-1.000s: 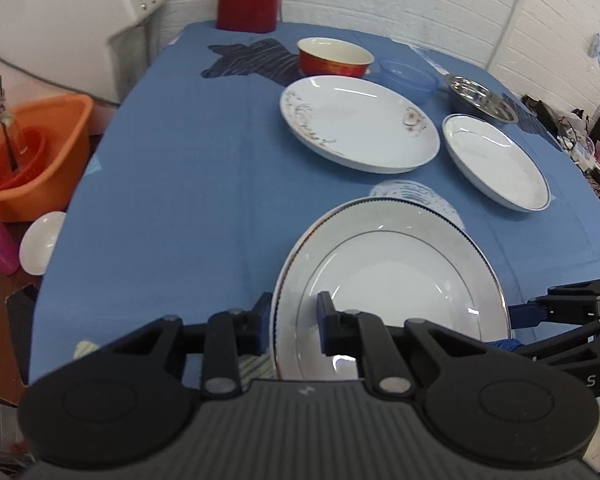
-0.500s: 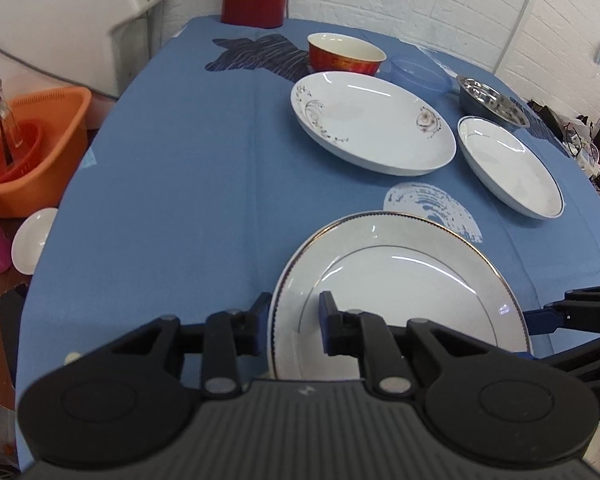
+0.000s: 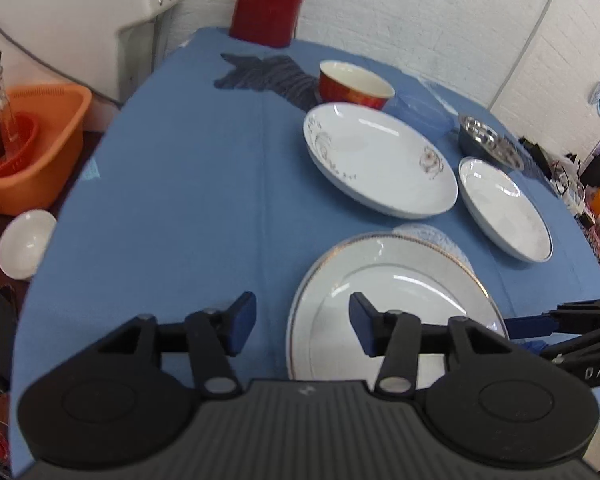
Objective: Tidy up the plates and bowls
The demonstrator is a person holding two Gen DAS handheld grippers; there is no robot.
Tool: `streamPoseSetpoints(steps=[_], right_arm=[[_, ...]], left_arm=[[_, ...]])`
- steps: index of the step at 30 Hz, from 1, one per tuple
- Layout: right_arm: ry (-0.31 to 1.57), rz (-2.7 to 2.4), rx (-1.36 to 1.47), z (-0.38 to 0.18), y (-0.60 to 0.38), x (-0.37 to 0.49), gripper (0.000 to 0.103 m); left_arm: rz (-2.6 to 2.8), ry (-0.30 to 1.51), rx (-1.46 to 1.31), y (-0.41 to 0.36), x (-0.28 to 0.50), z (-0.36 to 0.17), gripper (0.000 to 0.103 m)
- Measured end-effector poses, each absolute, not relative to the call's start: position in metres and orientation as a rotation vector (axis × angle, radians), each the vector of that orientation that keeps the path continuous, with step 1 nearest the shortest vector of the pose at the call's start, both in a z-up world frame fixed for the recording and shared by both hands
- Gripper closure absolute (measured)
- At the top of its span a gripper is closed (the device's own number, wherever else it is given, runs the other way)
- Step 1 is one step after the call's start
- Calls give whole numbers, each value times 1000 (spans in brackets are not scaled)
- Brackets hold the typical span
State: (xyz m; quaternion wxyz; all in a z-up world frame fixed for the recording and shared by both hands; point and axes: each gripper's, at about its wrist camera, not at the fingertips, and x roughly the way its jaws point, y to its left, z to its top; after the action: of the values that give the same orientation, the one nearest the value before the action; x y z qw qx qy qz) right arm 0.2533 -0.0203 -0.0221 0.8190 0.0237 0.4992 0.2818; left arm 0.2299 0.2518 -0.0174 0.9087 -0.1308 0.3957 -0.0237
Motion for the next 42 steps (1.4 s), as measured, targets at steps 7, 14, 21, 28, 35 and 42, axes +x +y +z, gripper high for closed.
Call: streamPoseSetpoints(steps=[7, 14, 21, 28, 35, 42], right_arm=[[855, 432, 81, 37, -69, 305, 49], [837, 308, -6, 40, -100, 355, 48], [881, 454, 45, 29, -62, 402, 48], [1010, 559, -135, -18, 23, 452, 48], [1056, 591, -125, -41, 33, 454, 47], [981, 578, -184, -44, 39, 430, 44]], left_arm=[[-30, 757, -230, 260, 268, 26, 49], [-98, 804, -240, 239, 323, 37, 45], [-11, 880, -212, 240, 381, 20, 44], [11, 966, -198, 237, 407, -9, 43], [-48, 985, -205, 231, 422, -25, 43], [-61, 961, -238, 231, 418, -35, 43]])
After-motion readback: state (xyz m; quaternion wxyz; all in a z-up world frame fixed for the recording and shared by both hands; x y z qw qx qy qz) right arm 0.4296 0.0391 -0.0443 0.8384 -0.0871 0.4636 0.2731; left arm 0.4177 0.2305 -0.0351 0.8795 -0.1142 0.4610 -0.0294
